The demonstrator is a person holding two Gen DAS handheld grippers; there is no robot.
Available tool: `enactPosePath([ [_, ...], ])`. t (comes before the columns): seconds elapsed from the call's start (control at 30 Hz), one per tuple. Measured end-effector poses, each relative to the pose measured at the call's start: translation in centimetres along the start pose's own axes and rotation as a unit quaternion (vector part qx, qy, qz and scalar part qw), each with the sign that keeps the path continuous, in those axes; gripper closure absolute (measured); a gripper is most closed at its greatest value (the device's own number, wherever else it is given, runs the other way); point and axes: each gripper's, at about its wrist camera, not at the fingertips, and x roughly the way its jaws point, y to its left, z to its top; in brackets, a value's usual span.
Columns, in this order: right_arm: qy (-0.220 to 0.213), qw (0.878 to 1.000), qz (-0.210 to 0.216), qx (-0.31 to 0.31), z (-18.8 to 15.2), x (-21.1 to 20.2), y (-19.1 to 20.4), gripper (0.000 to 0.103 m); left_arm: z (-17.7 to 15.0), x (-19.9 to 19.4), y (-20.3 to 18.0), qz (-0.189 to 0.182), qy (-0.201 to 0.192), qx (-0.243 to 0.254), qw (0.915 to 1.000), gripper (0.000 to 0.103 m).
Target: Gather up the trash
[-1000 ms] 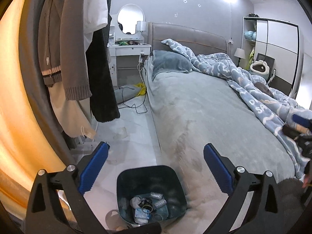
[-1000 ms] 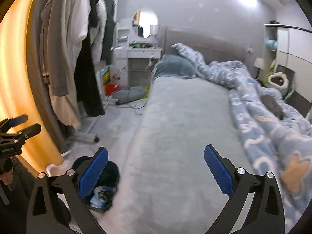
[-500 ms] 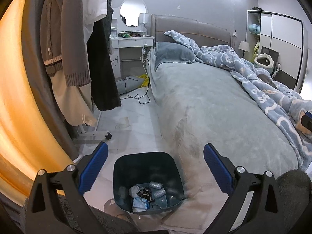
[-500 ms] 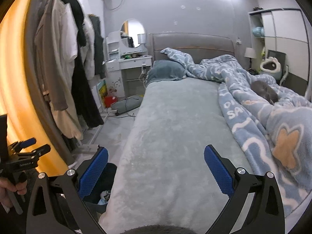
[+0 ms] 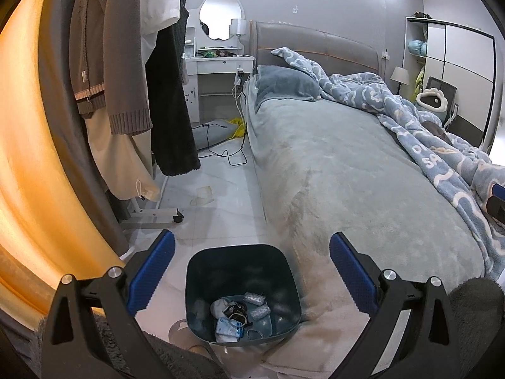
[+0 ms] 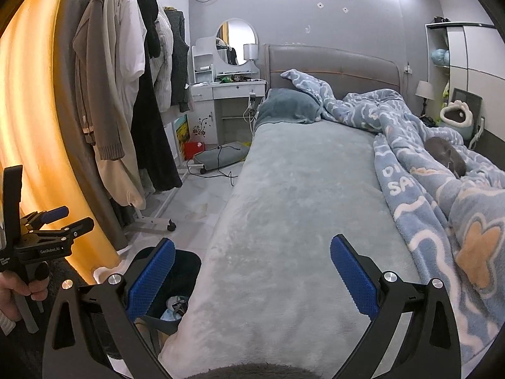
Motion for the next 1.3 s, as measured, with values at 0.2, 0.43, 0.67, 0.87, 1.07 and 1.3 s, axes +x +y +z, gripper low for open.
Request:
enactPosePath([
  [0.2,0.001,1.0,0.0,-0.001,0.0,0.06,0.12,0.003,0.09,-0.11,-0.01,0.002,-0.002,-0.001,1.0,0.003],
  [0.43,0.003,1.0,0.0,0.0,-0.02,0.18,0.01,0.003,0.11,-0.12,0.05,0.001,-0.003,-0.001,1.0,0.003],
  [0.67,0.005,1.0,0.001,0.001,-0.14,0.25,-0.06,0.003,0.09,-0.1,0.08,0.001,-0.002,0.0,1.0,0.003],
  [0.87,0.006,1.0,0.001,0.0,-0.11,0.26,-0.1,0.003,0.08,-0.09,0.08,0.001,-0.002,-0.001,1.0,0.003],
  [1.07,0.006,1.0,0.001,0.0,-0.04,0.31,-0.14,0.003,0.11,-0.11,0.12,0.001,-0.002,-0.001,1.0,0.003],
  [1.3,0.007,1.0,0.001,0.0,-0.16,0.3,-0.07,0.003,0.12,-0.07,0.2,0.001,-0.002,-0.002,1.0,0.003],
])
